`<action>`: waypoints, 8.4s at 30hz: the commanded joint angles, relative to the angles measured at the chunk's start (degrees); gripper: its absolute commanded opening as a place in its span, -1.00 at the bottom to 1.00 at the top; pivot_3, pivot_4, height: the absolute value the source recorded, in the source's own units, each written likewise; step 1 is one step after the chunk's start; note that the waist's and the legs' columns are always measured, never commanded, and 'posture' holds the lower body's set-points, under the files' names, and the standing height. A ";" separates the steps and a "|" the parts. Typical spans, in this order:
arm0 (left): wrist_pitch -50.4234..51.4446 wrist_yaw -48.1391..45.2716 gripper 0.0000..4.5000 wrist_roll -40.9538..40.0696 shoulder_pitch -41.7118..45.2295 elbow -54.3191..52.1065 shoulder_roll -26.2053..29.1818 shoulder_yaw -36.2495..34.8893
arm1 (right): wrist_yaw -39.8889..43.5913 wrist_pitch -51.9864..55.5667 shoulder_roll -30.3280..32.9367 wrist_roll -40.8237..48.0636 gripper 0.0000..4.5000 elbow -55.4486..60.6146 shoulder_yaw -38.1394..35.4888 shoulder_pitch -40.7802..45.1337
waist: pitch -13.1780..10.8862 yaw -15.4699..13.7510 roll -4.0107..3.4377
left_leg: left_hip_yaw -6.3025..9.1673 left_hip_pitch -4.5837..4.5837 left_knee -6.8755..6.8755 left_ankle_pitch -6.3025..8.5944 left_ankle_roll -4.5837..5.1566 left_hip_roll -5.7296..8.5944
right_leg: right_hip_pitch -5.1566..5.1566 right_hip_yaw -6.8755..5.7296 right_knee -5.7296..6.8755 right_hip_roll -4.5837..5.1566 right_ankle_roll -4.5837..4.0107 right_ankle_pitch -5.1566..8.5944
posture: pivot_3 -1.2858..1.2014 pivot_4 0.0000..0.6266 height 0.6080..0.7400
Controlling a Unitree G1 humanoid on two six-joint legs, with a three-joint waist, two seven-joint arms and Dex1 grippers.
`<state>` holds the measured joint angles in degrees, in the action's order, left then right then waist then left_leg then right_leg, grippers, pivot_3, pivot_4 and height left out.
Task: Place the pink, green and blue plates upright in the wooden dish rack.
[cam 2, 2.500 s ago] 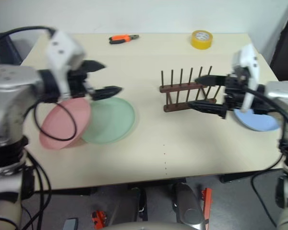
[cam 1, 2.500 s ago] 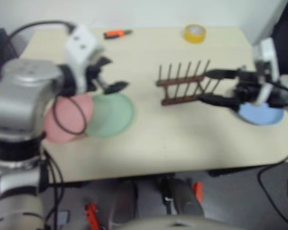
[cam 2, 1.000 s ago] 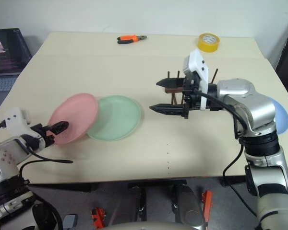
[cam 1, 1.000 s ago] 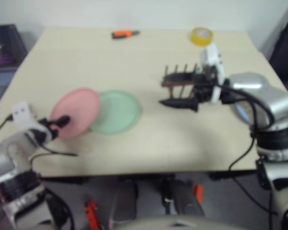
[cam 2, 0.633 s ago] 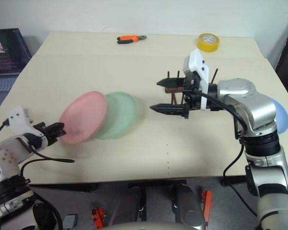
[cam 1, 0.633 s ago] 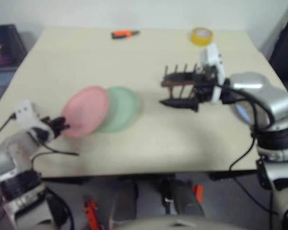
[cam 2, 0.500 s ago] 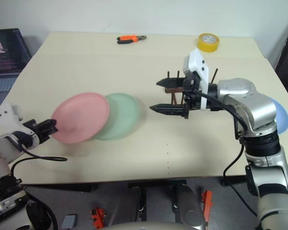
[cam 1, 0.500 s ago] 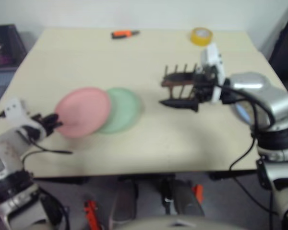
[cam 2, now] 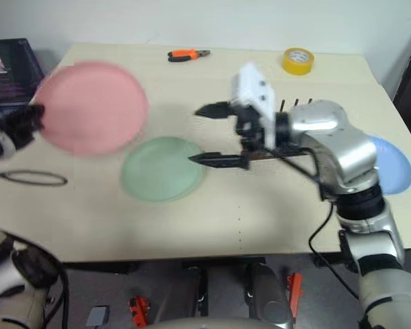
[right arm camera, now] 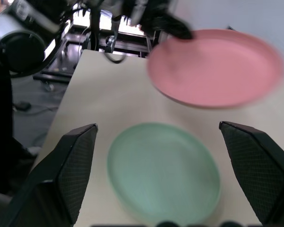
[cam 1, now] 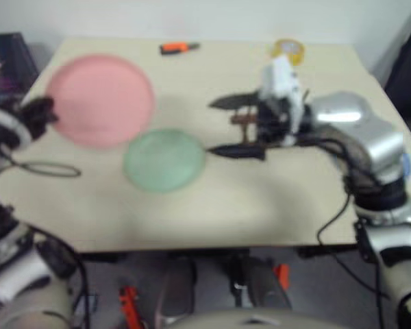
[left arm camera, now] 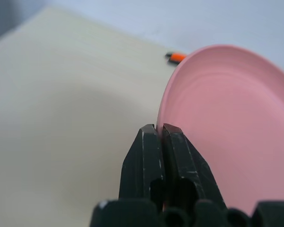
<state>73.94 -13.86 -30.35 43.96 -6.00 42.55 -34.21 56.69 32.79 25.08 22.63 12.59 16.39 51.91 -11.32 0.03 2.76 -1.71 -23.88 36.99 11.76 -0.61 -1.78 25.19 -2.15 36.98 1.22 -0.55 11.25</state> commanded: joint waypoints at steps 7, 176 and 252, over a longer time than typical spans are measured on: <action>-0.71 4.55 -0.99 7.67 13.96 -1.39 -5.66 23.55 | -12.83 -21.27 -9.28 -27.40 1.00 -12.32 16.18 2.31 | -0.01 0.31 0.02 | -0.16 -0.10 0.01 -0.08 -0.12 0.12 | 0.11 0.16 -0.07 0.00 0.22 -0.11 | 0.03 -0.52 1.00; -10.49 -8.17 -0.52 3.02 -9.96 12.70 -11.64 19.28 | -7.26 13.50 10.38 -0.83 0.74 10.65 -0.26 -8.16 | -0.24 -0.12 -0.21 | -0.05 -0.04 0.02 -0.22 -0.38 -0.08 | 0.06 -0.09 0.06 0.01 0.02 -0.05 | 0.03 -0.52 1.00; -12.21 -30.44 0.62 -18.88 -0.05 -19.42 2.46 -4.60 | -13.80 -4.96 -12.66 -7.60 -1.00 -15.86 -13.72 4.52 | -0.29 1.19 -0.09 | 0.05 0.03 -0.03 -0.35 -0.65 -0.23 | 0.06 -0.04 0.13 -0.06 0.02 -0.12 | 0.03 -0.52 1.00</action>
<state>63.78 -41.88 -46.27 45.16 -23.53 44.19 -37.05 42.46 23.25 10.96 9.82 -7.15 8.20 53.88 -11.60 1.22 2.67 -1.65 -23.86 36.99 11.41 -1.25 -1.95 25.23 -2.21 37.12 1.19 -0.55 11.14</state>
